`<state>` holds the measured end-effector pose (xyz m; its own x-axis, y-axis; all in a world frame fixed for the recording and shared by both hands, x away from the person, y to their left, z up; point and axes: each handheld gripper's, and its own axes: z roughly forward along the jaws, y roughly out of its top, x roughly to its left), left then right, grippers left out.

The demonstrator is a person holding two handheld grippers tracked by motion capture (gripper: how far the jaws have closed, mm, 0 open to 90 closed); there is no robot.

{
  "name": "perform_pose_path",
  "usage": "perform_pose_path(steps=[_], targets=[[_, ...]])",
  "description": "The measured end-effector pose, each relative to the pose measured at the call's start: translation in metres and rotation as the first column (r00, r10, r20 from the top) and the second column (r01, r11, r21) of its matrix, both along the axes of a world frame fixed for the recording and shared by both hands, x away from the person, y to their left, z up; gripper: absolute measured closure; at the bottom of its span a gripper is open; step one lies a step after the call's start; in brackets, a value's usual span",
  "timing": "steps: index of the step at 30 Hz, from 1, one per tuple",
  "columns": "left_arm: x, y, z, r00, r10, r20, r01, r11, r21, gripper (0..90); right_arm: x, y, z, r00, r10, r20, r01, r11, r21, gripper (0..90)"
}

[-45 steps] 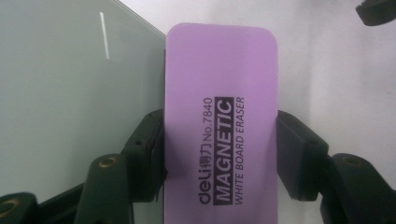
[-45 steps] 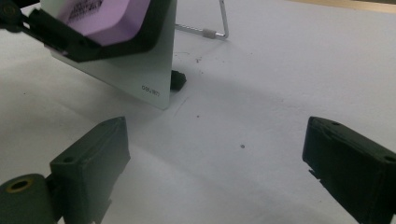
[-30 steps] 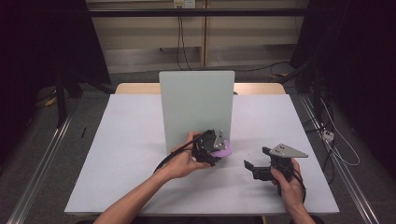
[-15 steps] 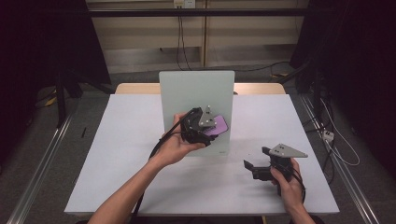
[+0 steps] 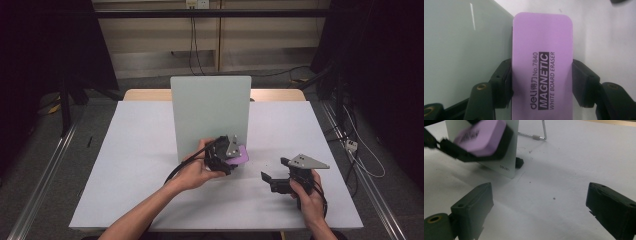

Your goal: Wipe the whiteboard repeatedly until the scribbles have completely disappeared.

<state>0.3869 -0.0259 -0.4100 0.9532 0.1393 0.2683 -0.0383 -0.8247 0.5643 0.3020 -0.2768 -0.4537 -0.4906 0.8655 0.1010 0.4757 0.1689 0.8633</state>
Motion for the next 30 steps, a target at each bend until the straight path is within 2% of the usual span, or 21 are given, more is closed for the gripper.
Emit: perform_pose_path(steps=[3,5,6,9,11,16,21,24,30], targets=[[0.001,0.002,-0.001,0.9997,-0.001,-0.022,0.000,0.9999,-0.011,41.0,0.000,0.000,0.000,1.0000,0.003,0.001,-0.003,1.000,0.000,7.5],[0.002,0.005,0.002,0.9998,-0.003,-0.022,0.003,1.0000,-0.007,41.0,0.000,0.000,0.000,1.0000,0.001,0.000,-0.001,1.000,0.001,7.5],[0.002,0.006,0.003,1.0000,0.007,-0.004,-0.008,0.9999,-0.013,41.0,0.000,0.000,0.000,1.0000,0.001,-0.001,-0.001,1.000,0.001,7.4],[0.005,0.014,0.011,0.9993,0.035,-0.012,-0.035,0.9975,-0.062,41.0,0.000,0.000,0.000,1.0000,0.002,0.000,-0.002,1.000,0.000,7.5],[0.009,0.019,0.017,0.9992,0.041,0.000,-0.041,0.9964,-0.075,41.0,0.000,0.001,0.000,1.0000,0.000,0.000,0.000,1.000,0.001,7.5],[0.014,0.031,0.033,0.9970,0.076,0.016,-0.073,0.9898,-0.122,40.9,0.001,0.001,0.000,1.0000,0.002,-0.002,-0.002,1.000,0.000,7.5],[0.016,0.042,0.038,0.9939,0.110,0.014,-0.105,0.9787,-0.176,40.9,0.001,0.001,0.000,1.0000,-0.001,-0.003,0.001,1.000,0.002,7.5],[0.014,0.045,0.037,0.9927,0.118,0.026,-0.112,0.9803,-0.163,40.9,0.001,0.001,0.000,1.0000,0.001,-0.003,-0.001,1.000,0.000,7.5],[0.015,0.060,0.034,0.9936,0.111,-0.018,-0.113,0.9832,-0.143,41.0,0.002,0.001,-0.001,1.0000,-0.003,-0.007,0.003,1.000,0.002,7.5]])
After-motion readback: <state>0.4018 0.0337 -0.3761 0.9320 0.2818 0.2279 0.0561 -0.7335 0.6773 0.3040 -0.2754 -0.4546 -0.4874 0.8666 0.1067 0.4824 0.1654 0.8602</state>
